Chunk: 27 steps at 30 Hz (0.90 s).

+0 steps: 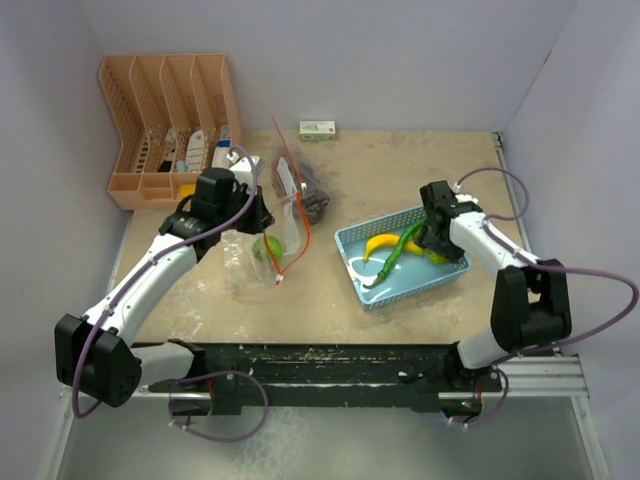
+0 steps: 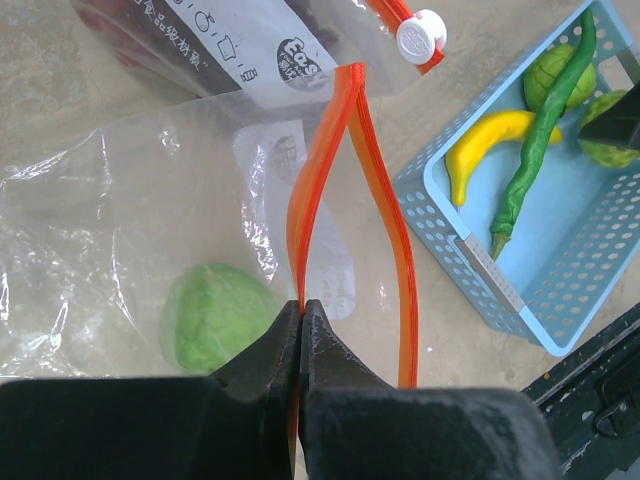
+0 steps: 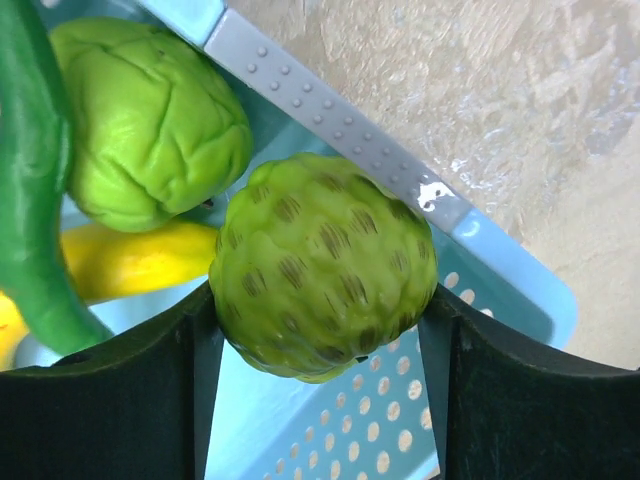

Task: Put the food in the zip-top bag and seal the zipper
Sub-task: Pick up the fake fruit from the bin, then place the fake fruit in the zipper food storage bag.

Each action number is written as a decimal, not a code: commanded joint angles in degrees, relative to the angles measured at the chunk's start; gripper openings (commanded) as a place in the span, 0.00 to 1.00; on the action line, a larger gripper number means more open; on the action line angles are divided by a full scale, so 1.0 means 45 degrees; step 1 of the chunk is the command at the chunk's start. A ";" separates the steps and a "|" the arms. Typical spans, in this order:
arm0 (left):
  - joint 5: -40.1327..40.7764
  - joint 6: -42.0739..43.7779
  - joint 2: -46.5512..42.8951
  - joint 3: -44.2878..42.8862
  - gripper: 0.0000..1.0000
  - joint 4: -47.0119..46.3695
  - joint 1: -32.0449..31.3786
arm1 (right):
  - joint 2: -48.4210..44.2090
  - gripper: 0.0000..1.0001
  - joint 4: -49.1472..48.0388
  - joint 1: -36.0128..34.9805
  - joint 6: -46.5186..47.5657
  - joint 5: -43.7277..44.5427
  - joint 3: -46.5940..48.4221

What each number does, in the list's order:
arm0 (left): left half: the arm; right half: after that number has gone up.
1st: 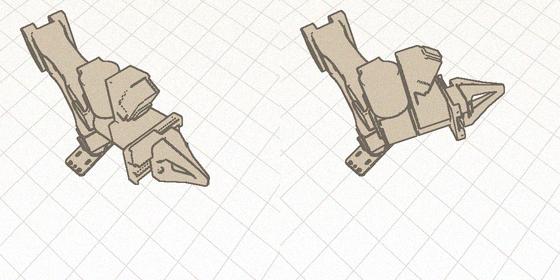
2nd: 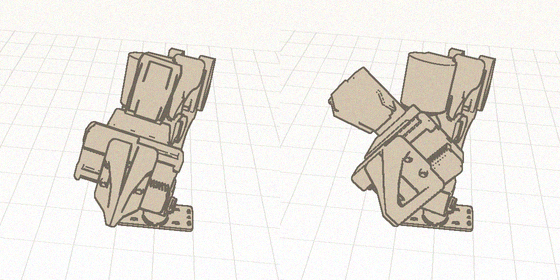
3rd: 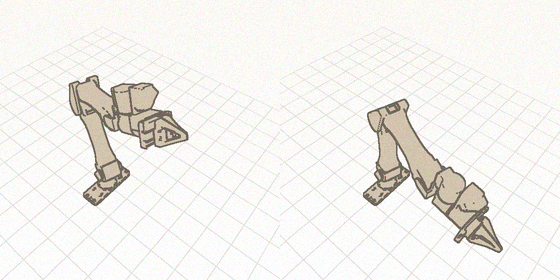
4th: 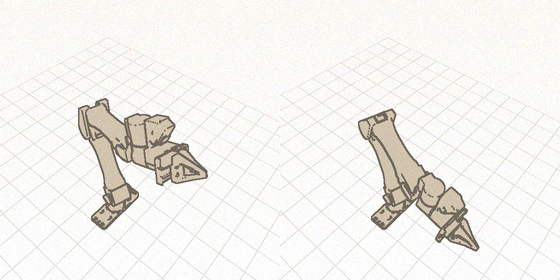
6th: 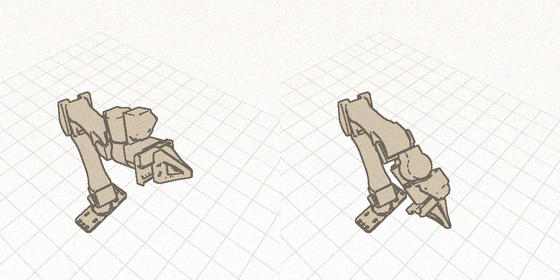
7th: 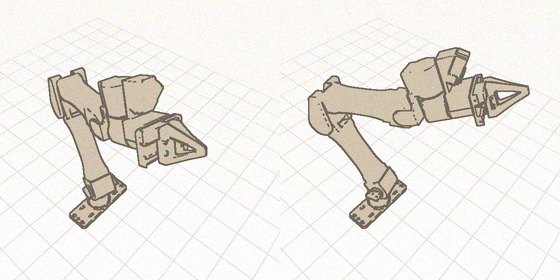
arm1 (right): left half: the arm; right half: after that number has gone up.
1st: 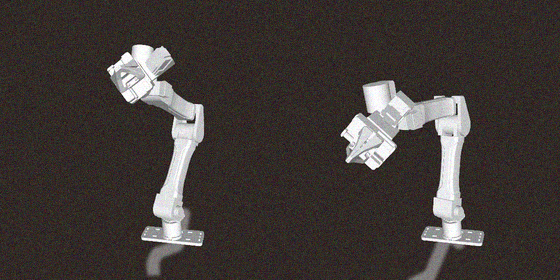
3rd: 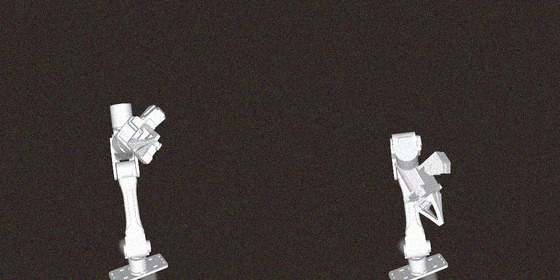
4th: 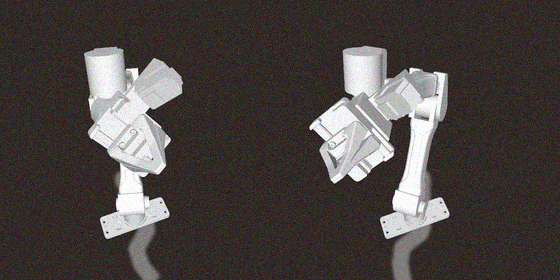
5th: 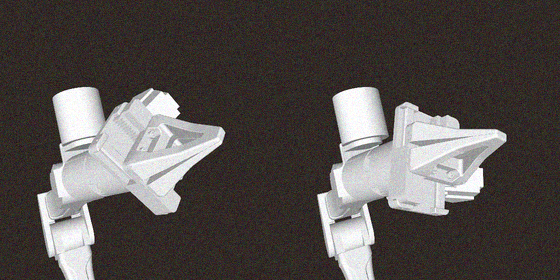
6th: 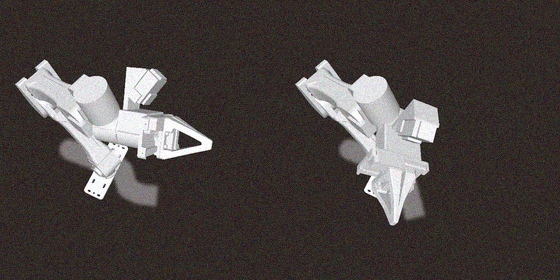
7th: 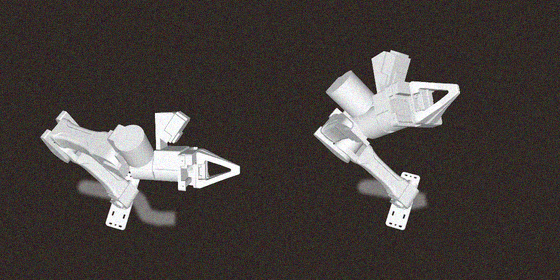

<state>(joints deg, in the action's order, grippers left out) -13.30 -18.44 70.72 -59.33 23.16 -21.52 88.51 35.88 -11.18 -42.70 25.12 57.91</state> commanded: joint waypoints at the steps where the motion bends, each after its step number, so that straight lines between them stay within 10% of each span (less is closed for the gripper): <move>1: -0.0193 0.0050 -0.0004 -0.0058 0.00 -0.0608 -0.0047 | -0.1444 0.49 0.0472 0.0006 0.0198 0.0906 0.0322; 10: -0.0102 0.0086 0.0043 -0.0078 0.00 -0.0572 -0.0043 | -0.3358 0.39 0.0008 -0.2648 0.0672 -0.0658 0.2846; 19: -0.0179 0.0008 0.0056 -0.0097 0.00 -0.0565 -0.0050 | -0.2599 0.34 -0.7488 -0.6151 0.0731 -0.6762 0.2378; 27: -0.0358 -0.0093 0.0082 -0.0285 0.00 -0.0565 -0.0047 | 0.0008 0.33 -0.9401 -0.7541 0.1048 -0.8768 0.3134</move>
<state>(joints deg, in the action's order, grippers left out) -13.43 -18.46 71.16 -59.33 23.16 -21.52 84.40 0.93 -43.55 -39.05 -7.31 69.23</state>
